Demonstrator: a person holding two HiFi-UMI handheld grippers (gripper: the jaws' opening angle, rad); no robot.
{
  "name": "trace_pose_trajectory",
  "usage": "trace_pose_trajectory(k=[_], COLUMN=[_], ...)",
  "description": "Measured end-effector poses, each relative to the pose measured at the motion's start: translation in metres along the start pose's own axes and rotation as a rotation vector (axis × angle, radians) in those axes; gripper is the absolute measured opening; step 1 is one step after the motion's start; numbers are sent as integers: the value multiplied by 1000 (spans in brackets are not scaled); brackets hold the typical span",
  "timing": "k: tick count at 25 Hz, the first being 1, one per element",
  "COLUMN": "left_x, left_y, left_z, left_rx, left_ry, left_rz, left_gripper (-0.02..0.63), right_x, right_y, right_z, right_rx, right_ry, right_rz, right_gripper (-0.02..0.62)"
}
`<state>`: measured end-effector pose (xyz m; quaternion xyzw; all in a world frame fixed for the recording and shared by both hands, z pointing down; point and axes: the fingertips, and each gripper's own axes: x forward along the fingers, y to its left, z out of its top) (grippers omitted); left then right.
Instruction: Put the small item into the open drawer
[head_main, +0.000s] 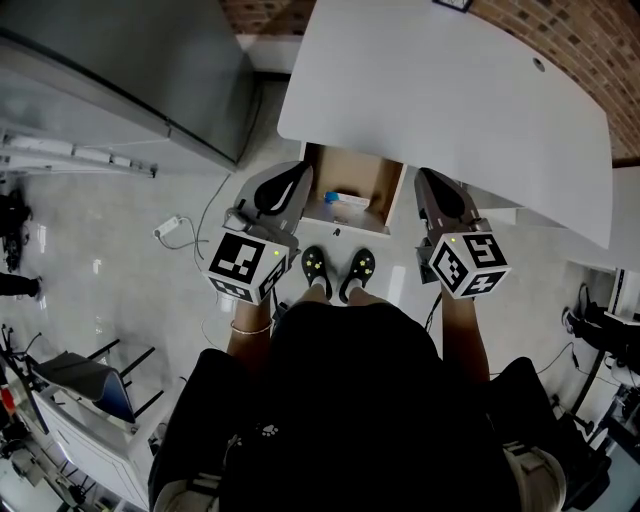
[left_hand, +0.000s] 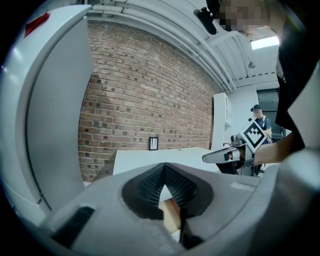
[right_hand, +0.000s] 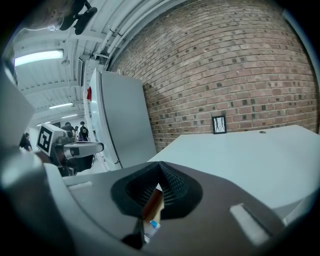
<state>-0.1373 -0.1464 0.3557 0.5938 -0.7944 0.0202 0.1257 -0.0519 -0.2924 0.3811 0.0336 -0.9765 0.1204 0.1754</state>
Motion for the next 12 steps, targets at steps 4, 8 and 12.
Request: trace_pose_trajectory(k=[4,8,12], left_x=[-2,-2,-1], left_y=[2,3,4], left_z=[-1,-1,-1], left_rx=[0,0,-2], left_ry=[6,4,7], left_rz=[6,10,15], left_gripper=[2,2,2], right_x=[2,3,4], right_y=[2,2,1], right_z=[0,0,0], right_rx=[-1,-4,-4], right_ry=[1,4,8], right_rz=[7,12,16], right_gripper=[11,11,11])
